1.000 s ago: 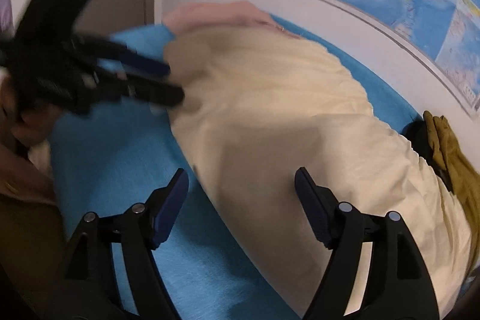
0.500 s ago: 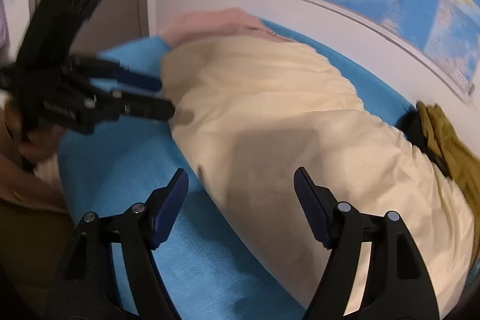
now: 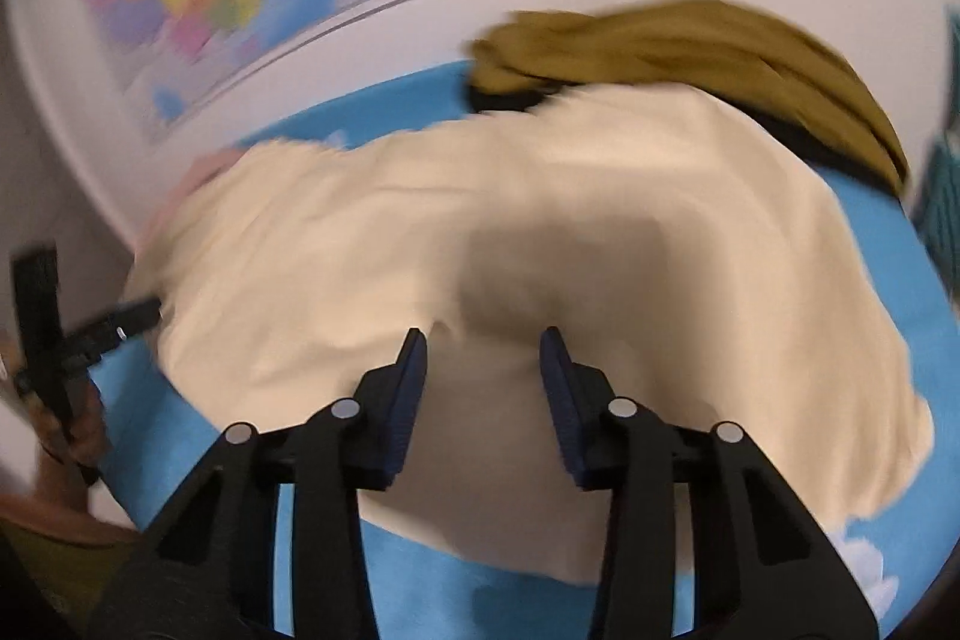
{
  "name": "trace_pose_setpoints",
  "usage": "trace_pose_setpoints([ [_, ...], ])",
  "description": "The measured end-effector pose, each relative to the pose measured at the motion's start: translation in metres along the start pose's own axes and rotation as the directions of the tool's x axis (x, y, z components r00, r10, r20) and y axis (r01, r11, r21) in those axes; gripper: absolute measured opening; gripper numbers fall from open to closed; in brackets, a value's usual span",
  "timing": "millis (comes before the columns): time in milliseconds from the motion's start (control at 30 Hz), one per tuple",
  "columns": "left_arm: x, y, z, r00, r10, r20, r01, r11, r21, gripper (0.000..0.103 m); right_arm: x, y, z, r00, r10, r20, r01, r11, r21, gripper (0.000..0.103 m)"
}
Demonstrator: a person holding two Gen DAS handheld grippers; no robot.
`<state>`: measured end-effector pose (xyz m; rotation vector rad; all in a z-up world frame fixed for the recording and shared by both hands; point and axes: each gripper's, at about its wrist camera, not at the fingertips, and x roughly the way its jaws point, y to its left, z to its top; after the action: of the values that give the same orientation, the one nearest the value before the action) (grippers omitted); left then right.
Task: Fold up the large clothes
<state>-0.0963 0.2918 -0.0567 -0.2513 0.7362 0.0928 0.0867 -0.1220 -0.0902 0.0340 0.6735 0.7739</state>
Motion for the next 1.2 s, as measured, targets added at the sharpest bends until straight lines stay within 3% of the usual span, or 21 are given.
trace_pose_setpoints([
  [133,-0.002,0.008,0.003,1.000,-0.013,0.004,0.013,1.000,-0.021,0.066,-0.041,-0.030,-0.005,0.994,-0.037,0.105,0.030,0.997,0.069,0.040],
  [267,0.004,0.019,0.003,0.999,-0.034,-0.008,0.033,0.997,-0.064,0.062,-0.047,-0.065,-0.011,0.978,-0.192,0.082,0.183,0.977,0.110,0.037],
  [300,0.006,0.022,0.003,0.999,-0.032,-0.008,0.032,0.997,-0.077,0.057,-0.043,-0.081,-0.015,0.983,-0.168,0.069,0.156,0.976,0.154,0.025],
  [367,0.008,0.028,0.003,0.999,-0.038,-0.011,0.037,0.994,-0.100,0.053,-0.036,-0.093,-0.014,0.981,-0.190,0.045,0.178,0.964,0.198,0.000],
  [400,0.008,0.029,0.003,0.999,-0.044,-0.010,0.043,0.993,-0.109,0.053,-0.034,-0.096,-0.015,0.981,-0.191,0.039,0.179,0.962,0.206,0.000],
  [433,0.006,0.030,0.004,0.999,-0.044,-0.011,0.042,0.992,-0.116,0.053,-0.035,-0.093,-0.014,0.980,-0.194,0.038,0.182,0.961,0.210,0.002],
  [467,0.003,0.030,0.003,0.999,-0.036,-0.006,0.035,0.993,-0.116,0.053,-0.038,-0.085,-0.012,0.976,-0.212,0.045,0.200,0.961,0.190,0.010],
  [500,0.001,0.029,0.003,1.000,-0.031,-0.002,0.031,0.993,-0.115,0.055,-0.039,-0.075,-0.008,0.974,-0.218,0.055,0.207,0.966,0.158,0.025],
  [533,-0.004,0.029,0.002,1.000,-0.029,0.006,0.030,0.993,-0.116,0.058,-0.043,-0.059,-0.006,0.974,-0.215,0.074,0.206,0.972,0.108,0.031],
  [633,-0.016,0.030,-0.003,0.999,-0.039,0.023,0.041,0.991,-0.125,0.067,-0.046,-0.005,0.002,0.987,-0.113,0.118,0.121,0.991,-0.065,0.038],
  [700,-0.026,0.031,-0.008,0.998,-0.056,0.020,0.059,0.988,-0.142,0.071,-0.041,0.046,0.002,0.992,-0.042,0.116,0.068,0.971,-0.230,0.053],
  [733,-0.030,0.031,-0.010,0.998,-0.064,0.025,0.067,0.987,-0.145,0.072,-0.038,0.065,0.001,0.994,-0.015,0.112,0.047,0.954,-0.295,0.058],
  [800,-0.038,0.031,-0.015,0.998,-0.066,0.025,0.069,0.986,-0.150,0.072,-0.029,0.103,-0.003,0.994,0.042,0.097,0.003,0.908,-0.418,0.076],
  [833,-0.042,0.031,-0.019,0.997,-0.077,0.019,0.079,0.984,-0.157,0.072,-0.022,0.125,-0.008,0.995,0.059,0.086,-0.009,0.871,-0.491,0.077],
  [900,-0.047,0.031,-0.025,0.995,-0.100,0.013,0.101,0.980,-0.174,0.073,-0.005,0.160,-0.020,0.996,0.067,0.052,-0.021,0.794,-0.607,0.078],
  [1100,-0.044,0.031,-0.043,0.979,-0.203,-0.021,0.193,0.953,-0.233,0.074,0.052,0.225,-0.073,0.999,-0.041,-0.003,0.019,0.528,-0.849,0.077],
  [1200,-0.031,0.030,-0.047,0.965,-0.260,-0.038,0.241,0.933,-0.269,0.074,0.063,0.229,-0.085,0.994,-0.096,0.051,0.090,0.464,-0.881,0.073],
])
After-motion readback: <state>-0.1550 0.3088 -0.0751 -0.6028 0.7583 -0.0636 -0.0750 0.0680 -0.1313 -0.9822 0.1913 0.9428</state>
